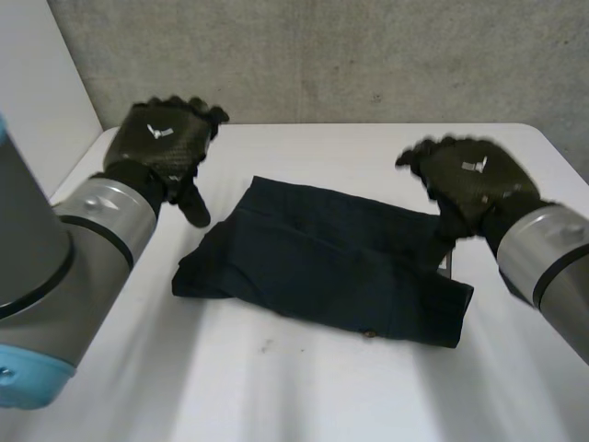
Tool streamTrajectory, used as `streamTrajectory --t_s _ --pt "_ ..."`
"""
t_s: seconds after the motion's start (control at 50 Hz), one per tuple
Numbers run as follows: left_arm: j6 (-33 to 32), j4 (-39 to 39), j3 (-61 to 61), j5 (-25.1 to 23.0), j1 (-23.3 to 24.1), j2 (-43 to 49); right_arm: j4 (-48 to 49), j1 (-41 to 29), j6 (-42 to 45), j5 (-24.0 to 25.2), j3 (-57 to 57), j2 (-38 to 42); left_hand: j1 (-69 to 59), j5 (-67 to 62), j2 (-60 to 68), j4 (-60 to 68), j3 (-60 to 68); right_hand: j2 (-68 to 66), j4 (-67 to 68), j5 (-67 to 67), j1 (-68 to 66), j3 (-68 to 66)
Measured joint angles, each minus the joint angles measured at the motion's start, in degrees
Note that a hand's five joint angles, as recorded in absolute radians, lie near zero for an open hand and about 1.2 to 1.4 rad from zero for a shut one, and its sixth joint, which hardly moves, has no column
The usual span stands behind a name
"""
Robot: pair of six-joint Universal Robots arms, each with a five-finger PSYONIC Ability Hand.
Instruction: Fold the shorts.
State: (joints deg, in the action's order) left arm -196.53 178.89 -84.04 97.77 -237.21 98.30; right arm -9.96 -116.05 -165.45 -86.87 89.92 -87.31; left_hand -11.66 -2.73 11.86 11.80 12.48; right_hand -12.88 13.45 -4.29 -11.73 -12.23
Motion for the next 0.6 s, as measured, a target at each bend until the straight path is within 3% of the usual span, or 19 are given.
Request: streamTrajectory --t_s 0.14,0.3,0.46,0.48,0.56,0.58,0.6 --pt "-4.5 0.3 0.6 -4.2 -2.8 7.4 -1.5 3.2 -0.6 1.5 3.8 2.6 0.0 0.0 0.0 0.0 0.0 0.0 0.0 0.0 0.0 0.0" --pt "-9.8 -1.6 7.7 -12.7 -7.8 21.2 8.4 4.7 -5.7 1.2 12.0 7.8 0.0 0.0 0.0 0.0 0.0 0.0 0.0 0.0 0.0 -0.1" --pt "-12.0 -5.2 19.3 -13.9 -8.4 32.5 12.8 4.5 -6.5 -0.1 13.7 13.0 -0.2 -0.2 0.2 0.2 0.1 -1.1 0.8 -0.7 -0.7 -1.9" --pt "-12.1 -5.6 20.6 -13.9 -8.3 33.7 12.9 4.5 -6.4 -0.2 13.6 13.3 -0.2 -0.2 0.2 0.2 0.1 -14.4 13.6 -11.9 -11.8 -14.9" --pt "-12.1 -6.8 23.9 -13.9 -8.0 36.6 13.1 4.6 -6.3 -0.4 13.2 14.0 -9.1 -7.3 7.9 7.9 7.2 -25.6 24.8 -22.3 -22.5 -26.1" --pt "-12.0 -7.6 25.9 -13.9 -7.8 38.1 13.2 4.6 -6.2 -0.5 13.0 14.1 -21.9 -18.0 19.9 19.3 19.1 -25.6 24.8 -22.3 -22.5 -26.1" --pt "-11.9 -8.1 27.2 -13.8 -7.6 39.1 13.5 4.7 -6.0 -0.4 12.7 14.0 -31.9 -26.3 29.1 28.0 27.1 -52.9 52.0 -47.0 -42.6 -50.9"
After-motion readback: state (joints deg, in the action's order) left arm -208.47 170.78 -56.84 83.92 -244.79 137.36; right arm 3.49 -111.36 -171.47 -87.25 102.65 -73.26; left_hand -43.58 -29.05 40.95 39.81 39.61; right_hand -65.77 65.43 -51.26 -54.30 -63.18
